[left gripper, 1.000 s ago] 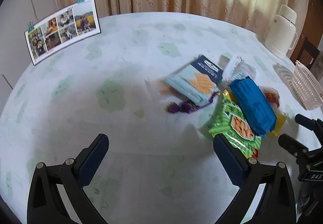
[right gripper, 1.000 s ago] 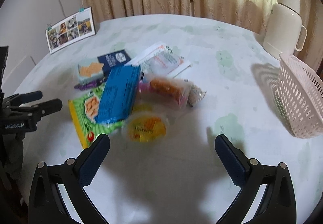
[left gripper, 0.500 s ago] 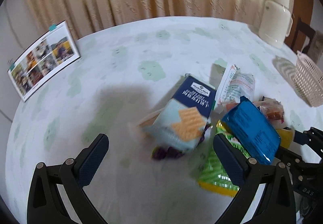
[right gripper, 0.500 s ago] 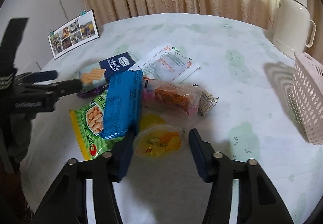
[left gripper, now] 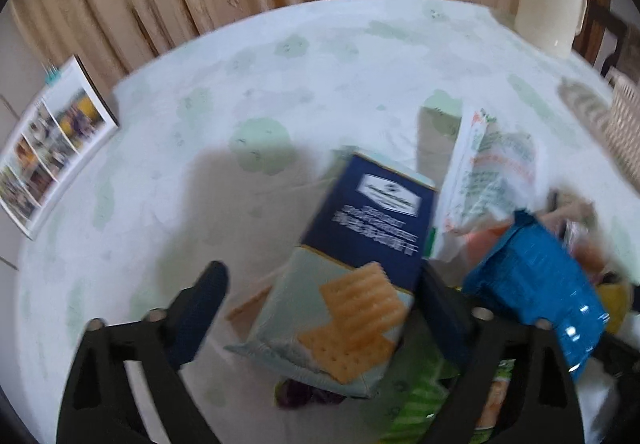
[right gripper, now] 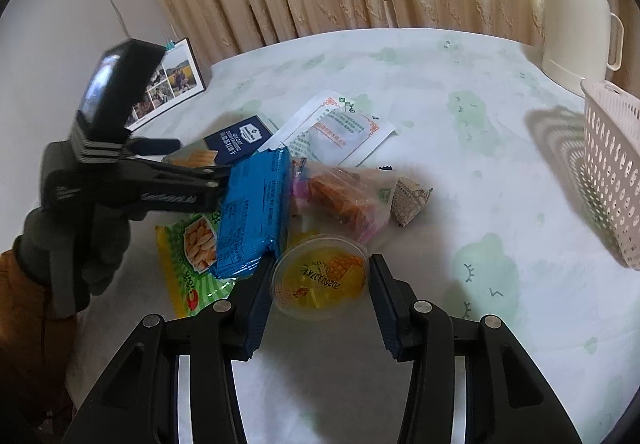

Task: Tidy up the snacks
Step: 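Grasp the cracker box with the left tool while the right tool grasps the yellow jelly cup, then carry the jelly cup to the pink basket and release it with the right tool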

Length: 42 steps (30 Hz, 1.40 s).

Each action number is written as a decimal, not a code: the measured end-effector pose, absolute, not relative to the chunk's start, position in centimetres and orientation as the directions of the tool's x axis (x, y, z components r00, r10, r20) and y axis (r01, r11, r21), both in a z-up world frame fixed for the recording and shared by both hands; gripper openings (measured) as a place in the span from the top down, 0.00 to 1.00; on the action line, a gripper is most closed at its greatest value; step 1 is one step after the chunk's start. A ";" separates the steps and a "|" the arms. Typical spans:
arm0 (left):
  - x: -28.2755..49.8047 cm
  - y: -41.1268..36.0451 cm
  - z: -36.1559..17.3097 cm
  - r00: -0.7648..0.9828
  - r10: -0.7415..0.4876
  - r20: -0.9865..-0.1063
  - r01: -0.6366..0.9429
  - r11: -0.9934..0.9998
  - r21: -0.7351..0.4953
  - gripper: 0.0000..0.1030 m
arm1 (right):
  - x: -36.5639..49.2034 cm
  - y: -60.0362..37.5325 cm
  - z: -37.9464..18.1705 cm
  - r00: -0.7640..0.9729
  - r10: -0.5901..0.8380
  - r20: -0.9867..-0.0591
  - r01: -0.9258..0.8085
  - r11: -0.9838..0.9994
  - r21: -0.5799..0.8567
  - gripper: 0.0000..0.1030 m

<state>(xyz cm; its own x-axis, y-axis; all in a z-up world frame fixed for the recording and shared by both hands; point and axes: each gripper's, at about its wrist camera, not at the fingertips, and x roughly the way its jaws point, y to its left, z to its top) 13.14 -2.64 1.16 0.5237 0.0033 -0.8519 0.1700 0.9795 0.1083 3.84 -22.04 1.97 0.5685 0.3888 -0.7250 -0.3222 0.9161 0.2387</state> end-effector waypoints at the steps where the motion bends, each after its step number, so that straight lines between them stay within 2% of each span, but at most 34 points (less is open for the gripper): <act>1: 13.2 -2.5 1.3 0.526 -0.005 -0.850 0.161 0.983 0.093 0.28 | 3.8 -22.1 2.0 0.571 0.393 -0.721 -0.322 0.915 0.243 0.54; 3: 13.1 -2.3 1.5 0.542 0.009 -0.840 0.142 0.985 0.102 0.45 | 3.7 -22.2 2.1 0.575 0.396 -0.716 -0.320 0.914 0.249 0.54; 10: 11.6 -0.8 2.1 0.563 -0.060 -0.824 0.080 0.997 -0.017 0.49 | 3.6 -23.2 2.6 0.600 0.412 -0.686 -0.298 0.911 0.286 0.54; 11: 11.3 -0.8 2.3 0.573 -0.063 -0.817 0.076 0.997 -0.023 0.53 | 3.5 -23.3 2.7 0.604 0.414 -0.681 -0.295 0.910 0.291 0.54; 20: 9.1 -0.3 4.9 0.654 -0.071 -0.753 0.041 0.997 -0.059 0.54 | 3.3 -24.6 3.5 0.648 0.421 -0.635 -0.267 0.906 0.328 0.54; 42: 8.0 1.8 5.6 0.677 -0.104 -0.728 -0.005 0.989 -0.145 0.54 | 3.1 -27.4 4.4 0.722 0.393 -0.570 -0.187 0.903 0.387 0.54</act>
<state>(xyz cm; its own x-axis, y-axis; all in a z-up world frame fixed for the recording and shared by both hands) 7.99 1.83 5.58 0.6773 -0.1035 -0.7284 -0.0046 0.9894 -0.1450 3.08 -27.44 4.43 0.7217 0.3935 -0.5695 -0.1870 0.9030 0.3869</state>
